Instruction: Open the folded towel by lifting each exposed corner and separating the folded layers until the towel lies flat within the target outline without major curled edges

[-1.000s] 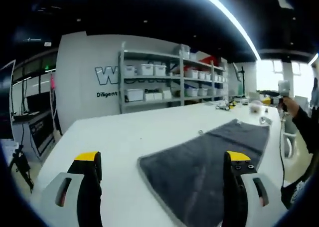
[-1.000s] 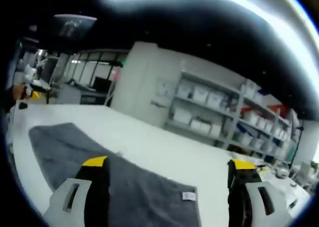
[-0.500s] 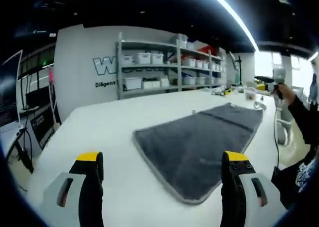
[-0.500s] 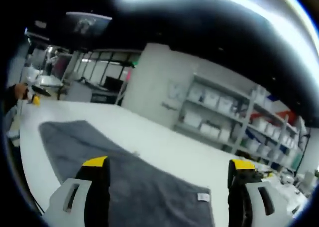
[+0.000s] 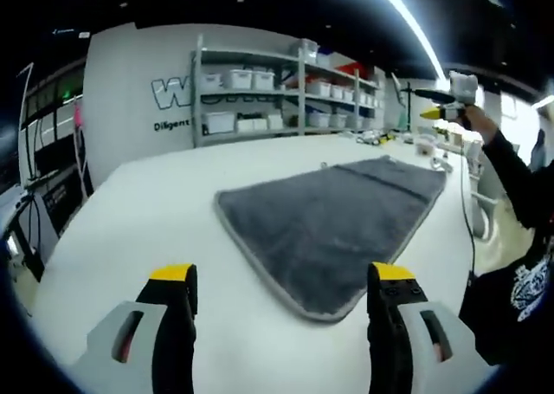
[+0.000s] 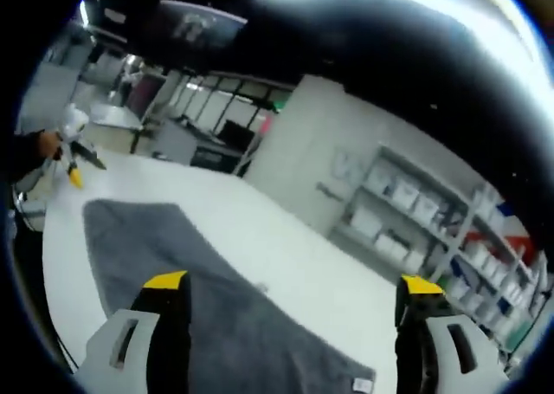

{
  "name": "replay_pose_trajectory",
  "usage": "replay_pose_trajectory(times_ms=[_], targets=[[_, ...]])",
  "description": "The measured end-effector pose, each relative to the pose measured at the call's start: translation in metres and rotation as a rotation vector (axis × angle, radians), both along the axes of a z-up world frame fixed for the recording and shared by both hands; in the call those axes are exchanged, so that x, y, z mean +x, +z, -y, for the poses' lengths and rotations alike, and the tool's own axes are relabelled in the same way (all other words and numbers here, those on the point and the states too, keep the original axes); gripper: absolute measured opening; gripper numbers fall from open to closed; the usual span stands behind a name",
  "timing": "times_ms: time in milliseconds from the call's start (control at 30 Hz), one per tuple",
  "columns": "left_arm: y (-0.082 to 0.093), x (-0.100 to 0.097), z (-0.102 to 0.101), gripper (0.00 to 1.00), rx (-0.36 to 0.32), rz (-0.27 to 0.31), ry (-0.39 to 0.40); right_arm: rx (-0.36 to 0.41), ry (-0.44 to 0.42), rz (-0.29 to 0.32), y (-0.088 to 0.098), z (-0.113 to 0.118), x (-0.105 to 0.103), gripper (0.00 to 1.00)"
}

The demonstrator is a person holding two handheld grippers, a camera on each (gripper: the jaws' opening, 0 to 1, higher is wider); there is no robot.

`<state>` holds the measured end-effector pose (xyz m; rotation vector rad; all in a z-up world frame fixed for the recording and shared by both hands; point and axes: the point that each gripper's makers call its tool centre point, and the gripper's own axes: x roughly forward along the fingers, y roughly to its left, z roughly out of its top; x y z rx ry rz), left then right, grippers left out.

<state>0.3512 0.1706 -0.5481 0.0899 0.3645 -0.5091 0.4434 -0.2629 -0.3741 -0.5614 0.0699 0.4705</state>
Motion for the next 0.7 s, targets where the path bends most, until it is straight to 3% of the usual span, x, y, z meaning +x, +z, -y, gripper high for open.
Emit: replay_pose_trajectory(times_ms=[233,333,433,700], targets=[[-0.013,0.000,0.008,0.76,-0.031,-0.042,-0.017,-0.077,0.100,-0.040,0.007,-0.058,0.025,0.98],[-0.014,-0.001,0.012,0.77,-0.026,-0.046,-0.031,-0.064,0.125,-0.056,0.019,-0.075,0.037,0.99],[-0.016,-0.006,0.017,0.77,-0.024,-0.058,-0.044,-0.080,0.139,-0.056,0.030,-0.083,0.050,0.98],[-0.026,-0.014,0.035,0.73,-0.032,-0.108,-0.052,-0.144,0.166,-0.119,0.036,-0.098,0.077,0.94]])
